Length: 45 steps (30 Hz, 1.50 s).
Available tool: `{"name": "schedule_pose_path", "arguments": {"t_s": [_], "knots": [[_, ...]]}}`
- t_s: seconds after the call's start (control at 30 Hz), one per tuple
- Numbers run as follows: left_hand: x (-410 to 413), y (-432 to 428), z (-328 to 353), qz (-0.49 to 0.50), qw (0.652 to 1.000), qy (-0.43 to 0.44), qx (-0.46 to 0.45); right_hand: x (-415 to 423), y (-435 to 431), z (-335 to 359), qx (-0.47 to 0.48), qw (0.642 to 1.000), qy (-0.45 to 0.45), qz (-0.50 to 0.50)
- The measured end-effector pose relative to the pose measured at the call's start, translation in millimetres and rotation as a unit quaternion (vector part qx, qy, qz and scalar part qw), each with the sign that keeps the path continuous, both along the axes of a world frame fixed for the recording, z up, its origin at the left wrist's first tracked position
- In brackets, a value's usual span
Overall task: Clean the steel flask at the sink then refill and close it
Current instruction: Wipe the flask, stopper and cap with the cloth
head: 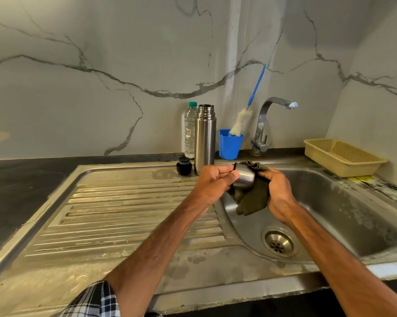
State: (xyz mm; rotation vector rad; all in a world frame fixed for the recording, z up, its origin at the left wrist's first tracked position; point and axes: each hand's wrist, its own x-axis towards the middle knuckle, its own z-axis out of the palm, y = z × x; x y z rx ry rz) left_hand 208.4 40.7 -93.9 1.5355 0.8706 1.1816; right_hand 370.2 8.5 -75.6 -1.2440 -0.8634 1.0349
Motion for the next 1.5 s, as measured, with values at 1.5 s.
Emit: {"name": "schedule_pose_path", "arguments": {"t_s": [1.5], "knots": [[2,0,11,0.208,0.974,-0.041,-0.082,-37,-15,-25,0.255,0.813,-0.519,0.076]]}}
